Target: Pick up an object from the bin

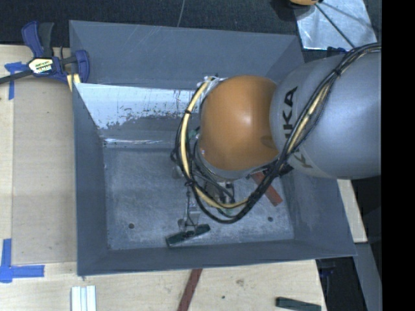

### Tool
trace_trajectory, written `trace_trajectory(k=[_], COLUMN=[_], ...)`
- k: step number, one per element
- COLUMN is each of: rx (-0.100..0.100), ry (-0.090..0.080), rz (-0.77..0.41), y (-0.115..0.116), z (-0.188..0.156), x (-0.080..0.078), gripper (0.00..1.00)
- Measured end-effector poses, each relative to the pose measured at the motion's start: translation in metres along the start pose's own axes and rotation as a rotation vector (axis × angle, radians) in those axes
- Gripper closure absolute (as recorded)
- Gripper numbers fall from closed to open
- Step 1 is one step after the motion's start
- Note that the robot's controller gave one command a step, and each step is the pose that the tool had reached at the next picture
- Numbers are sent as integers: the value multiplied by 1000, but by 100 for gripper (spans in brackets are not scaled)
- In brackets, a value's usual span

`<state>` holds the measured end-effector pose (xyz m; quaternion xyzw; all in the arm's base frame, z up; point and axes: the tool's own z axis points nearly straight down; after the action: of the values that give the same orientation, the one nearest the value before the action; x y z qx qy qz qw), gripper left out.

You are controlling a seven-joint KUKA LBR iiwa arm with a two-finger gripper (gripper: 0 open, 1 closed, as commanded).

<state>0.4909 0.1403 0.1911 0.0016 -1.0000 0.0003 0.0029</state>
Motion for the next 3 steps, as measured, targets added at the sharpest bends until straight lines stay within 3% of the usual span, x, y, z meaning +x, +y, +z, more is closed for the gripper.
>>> trace_trajectory(k=[1,2,3], rx=[-2,-2,0], ry=[-8,-13,-8], rz=[3,-87,-375], y=[-1,-8,-28], z=[-4,34,77], x=[-2,-2,-6], gripper=[0,0,0])
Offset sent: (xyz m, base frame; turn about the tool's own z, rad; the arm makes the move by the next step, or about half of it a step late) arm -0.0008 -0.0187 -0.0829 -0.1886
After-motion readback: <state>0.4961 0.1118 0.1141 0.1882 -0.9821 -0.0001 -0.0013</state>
